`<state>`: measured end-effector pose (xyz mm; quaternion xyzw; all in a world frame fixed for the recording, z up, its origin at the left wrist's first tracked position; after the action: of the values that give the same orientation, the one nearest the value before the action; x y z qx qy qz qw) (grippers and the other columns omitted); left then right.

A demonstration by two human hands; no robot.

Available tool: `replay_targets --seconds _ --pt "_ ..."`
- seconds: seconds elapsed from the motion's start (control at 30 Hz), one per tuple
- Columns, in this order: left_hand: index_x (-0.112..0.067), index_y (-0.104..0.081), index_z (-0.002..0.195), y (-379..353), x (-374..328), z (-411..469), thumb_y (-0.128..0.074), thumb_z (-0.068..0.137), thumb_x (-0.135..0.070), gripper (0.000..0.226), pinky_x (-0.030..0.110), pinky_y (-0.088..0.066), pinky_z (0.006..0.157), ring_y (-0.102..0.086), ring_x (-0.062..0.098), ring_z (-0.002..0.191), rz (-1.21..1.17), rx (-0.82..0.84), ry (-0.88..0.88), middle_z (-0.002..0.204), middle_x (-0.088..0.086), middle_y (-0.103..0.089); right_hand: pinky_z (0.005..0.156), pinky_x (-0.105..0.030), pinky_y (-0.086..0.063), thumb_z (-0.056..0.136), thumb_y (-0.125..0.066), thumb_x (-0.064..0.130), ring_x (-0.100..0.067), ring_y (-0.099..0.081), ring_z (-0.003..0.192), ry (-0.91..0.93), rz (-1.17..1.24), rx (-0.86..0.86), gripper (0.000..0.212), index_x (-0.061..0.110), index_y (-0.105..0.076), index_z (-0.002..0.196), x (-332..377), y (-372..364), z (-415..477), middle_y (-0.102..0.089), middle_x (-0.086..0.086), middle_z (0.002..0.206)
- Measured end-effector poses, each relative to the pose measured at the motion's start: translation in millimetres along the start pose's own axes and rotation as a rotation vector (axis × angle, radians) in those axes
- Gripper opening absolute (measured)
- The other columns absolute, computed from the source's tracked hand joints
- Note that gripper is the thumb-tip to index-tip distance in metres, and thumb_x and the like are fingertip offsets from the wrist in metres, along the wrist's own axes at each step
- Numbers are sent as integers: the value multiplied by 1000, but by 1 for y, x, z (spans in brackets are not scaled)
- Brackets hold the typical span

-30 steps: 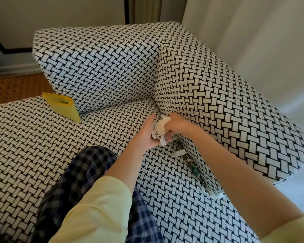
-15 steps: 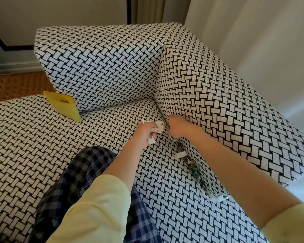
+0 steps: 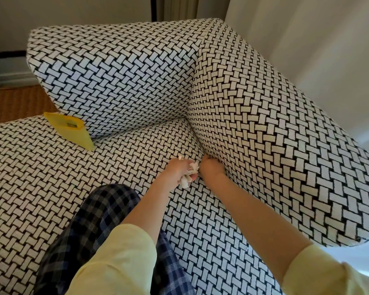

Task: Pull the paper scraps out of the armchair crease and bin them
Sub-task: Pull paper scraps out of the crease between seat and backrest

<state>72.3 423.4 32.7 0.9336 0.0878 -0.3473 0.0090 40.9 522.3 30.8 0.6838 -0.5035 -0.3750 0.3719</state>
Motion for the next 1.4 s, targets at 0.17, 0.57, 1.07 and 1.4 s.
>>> replay_targets --seconds 0.17,0.57,1.07,1.4 --pt "-6 -58 117 1 2 7 -38 96 -7 29 28 -38 51 -47 18 54 37 -12 -17 74 11 -56 89 -34 -47 93 -43 4 -29 -54 114 64 -101 4 50 -7 -24 137 -3 2 5 -54 -18 126" --pt "-5 -56 120 -1 4 -1 -39 95 -2 31 13 -38 31 -47 15 55 55 29 -10 92 15 -57 85 -29 -49 87 -54 4 -25 -60 103 236 -327 -43 70 -2 -12 143 -6 15 -3 -61 -13 115" --pt "-2 -52 121 14 3 -13 -41 96 -7 27 37 -54 80 -62 25 75 50 56 42 116 20 -59 51 -21 -40 88 -48 -4 -11 -43 60 356 -200 -48 61 8 -23 143 -1 59 -30 -46 -4 75" --pt "-4 -48 99 -12 -3 -33 -35 96 -20 20 32 -50 68 -58 22 64 -56 149 -32 81 14 -60 53 -15 -38 79 -64 -1 -9 -49 69 304 274 79 22 13 -53 93 -12 96 -45 -45 7 78"
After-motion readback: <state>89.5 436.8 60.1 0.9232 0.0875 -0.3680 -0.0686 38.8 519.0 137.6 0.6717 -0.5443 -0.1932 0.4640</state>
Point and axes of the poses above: each hand's wrist, its own z-axis towards the middle knuckle, its own y-axis out of the back of the hand, x = y × z, the point moved 4 cm from there along z, towards the middle knuckle
